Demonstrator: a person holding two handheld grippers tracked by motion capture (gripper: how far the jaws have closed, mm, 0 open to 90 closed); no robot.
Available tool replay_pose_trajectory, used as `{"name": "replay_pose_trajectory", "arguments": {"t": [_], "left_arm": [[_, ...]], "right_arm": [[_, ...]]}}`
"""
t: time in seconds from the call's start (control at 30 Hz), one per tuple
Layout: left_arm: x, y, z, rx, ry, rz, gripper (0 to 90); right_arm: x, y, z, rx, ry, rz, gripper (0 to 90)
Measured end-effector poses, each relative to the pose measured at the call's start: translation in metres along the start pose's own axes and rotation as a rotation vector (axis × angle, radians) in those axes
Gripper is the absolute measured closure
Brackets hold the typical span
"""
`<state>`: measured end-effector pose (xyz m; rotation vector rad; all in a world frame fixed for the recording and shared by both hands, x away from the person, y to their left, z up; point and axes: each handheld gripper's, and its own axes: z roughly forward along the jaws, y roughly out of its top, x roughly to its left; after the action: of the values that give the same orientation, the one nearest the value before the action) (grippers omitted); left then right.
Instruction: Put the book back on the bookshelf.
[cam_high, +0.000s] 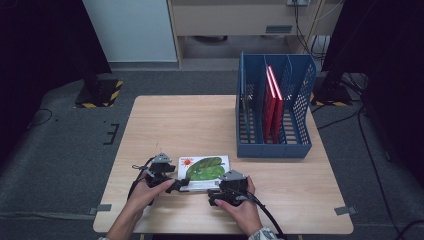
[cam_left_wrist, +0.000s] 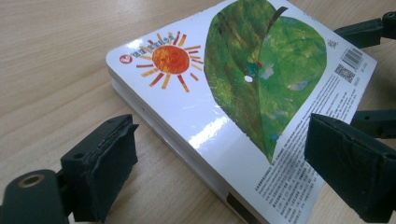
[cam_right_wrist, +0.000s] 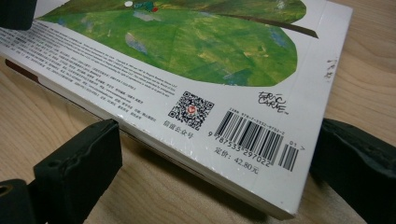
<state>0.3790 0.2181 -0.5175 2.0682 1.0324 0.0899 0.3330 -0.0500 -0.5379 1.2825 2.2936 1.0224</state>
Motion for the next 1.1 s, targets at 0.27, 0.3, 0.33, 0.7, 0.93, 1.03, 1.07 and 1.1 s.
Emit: {"name": "replay_pose_trajectory", "arguments": {"t": [0.27,0.3,0.33,0.7,0.93,1.03,1.07,1.1], "left_arm": [[-0.0014,-0.0019,0.0044,0.017,-0.020,0.004,8.8],[-0.0013,-0.0020,0.0043,0.020,-0.021,0.010,8.8],[-0.0016,-0.0021,0.0046,0.020,-0.023,0.008,8.8],[-0.0001,-0.0041,0.0078,0.024,-0.057,-0.012,8.7],[0.0008,-0.0045,0.0070,0.020,-0.065,-0.019,9.0],[0.0004,-0.0042,0.0067,0.023,-0.065,-0.020,8.9],[0.0007,-0.0042,0.0068,0.025,-0.067,-0.024,8.9],[0.0010,-0.0043,0.0071,0.022,-0.069,-0.028,8.9]], "right_arm": [[-0.0004,-0.0001,-0.0001,-0.001,0.002,-0.001,2.2],[-0.0004,-0.0001,-0.0001,-0.001,0.004,0.001,2.2],[-0.0004,0.0000,-0.0002,-0.002,0.005,0.001,2.2],[-0.0016,-0.0002,-0.0008,-0.005,0.011,0.014,2.5],[-0.0018,-0.0001,-0.0007,-0.008,0.011,0.015,2.5],[-0.0018,-0.0002,-0.0008,-0.009,0.012,0.018,2.5],[-0.0016,-0.0002,-0.0008,-0.008,0.012,0.019,2.5],[-0.0013,-0.0001,-0.0010,-0.005,0.013,0.021,2.6]]}}
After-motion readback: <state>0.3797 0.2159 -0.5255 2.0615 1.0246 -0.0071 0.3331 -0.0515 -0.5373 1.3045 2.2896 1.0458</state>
